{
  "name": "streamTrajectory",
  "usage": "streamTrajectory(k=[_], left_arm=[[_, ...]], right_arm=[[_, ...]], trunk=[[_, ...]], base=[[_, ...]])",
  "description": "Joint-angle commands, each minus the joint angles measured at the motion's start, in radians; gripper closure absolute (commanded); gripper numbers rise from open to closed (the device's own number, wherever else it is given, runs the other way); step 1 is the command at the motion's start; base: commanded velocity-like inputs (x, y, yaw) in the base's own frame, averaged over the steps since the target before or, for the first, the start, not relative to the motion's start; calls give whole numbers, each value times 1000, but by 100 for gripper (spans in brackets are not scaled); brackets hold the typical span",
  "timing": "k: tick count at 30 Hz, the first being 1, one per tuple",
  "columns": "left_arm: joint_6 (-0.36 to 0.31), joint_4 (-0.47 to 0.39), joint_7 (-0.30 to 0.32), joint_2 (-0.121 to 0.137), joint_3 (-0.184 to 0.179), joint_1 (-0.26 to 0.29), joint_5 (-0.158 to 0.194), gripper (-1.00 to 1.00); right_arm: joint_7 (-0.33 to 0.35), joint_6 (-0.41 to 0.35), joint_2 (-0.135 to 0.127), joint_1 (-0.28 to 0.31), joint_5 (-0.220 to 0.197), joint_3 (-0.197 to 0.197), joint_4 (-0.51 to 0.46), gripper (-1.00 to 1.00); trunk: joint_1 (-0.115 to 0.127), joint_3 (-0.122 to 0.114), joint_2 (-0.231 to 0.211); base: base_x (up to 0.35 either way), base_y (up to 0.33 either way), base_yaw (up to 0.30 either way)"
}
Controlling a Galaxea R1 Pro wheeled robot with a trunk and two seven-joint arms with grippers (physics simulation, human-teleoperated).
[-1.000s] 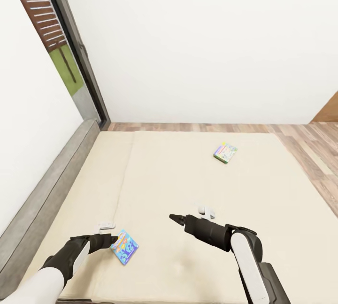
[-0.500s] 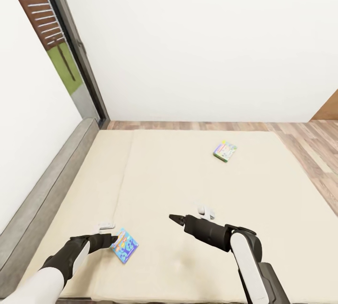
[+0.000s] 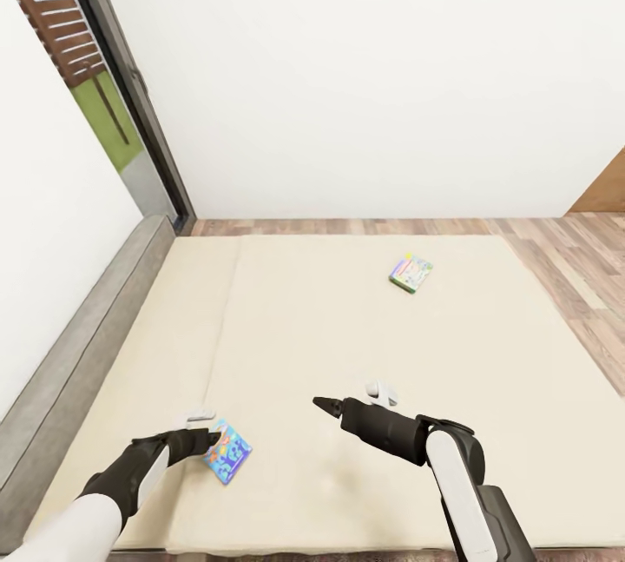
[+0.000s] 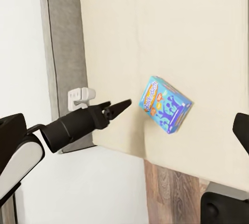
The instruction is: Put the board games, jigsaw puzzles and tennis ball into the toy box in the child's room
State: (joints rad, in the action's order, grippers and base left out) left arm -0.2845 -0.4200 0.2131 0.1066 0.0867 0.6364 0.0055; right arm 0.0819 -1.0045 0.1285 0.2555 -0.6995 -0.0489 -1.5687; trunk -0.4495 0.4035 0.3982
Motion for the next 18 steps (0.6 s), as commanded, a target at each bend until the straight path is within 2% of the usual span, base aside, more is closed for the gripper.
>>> streamTrajectory(k=[1,6,10,18], left_arm=[[-4,-2,6,-2,7,0,1,-100],[26,-2,5,-19,6,0,1,-100],[58,-2,5,-23,6,0,1,-100],[73,-1,5,-23,7,0,1,-100]], right_arm=[[9,-5,0,1,9,1,-1,-100],[9,-5,0,1,9,1,-1,-100],[9,-5,0,1,9,1,-1,-100],[9,-5,0,1,9,1,-1,-100]], trunk=[[0,3,2],[0,11,2],[0,17,2],[0,29,2]], base=[[0,0,-73],[0,0,-73],[0,0,-74],[0,0,-74]])
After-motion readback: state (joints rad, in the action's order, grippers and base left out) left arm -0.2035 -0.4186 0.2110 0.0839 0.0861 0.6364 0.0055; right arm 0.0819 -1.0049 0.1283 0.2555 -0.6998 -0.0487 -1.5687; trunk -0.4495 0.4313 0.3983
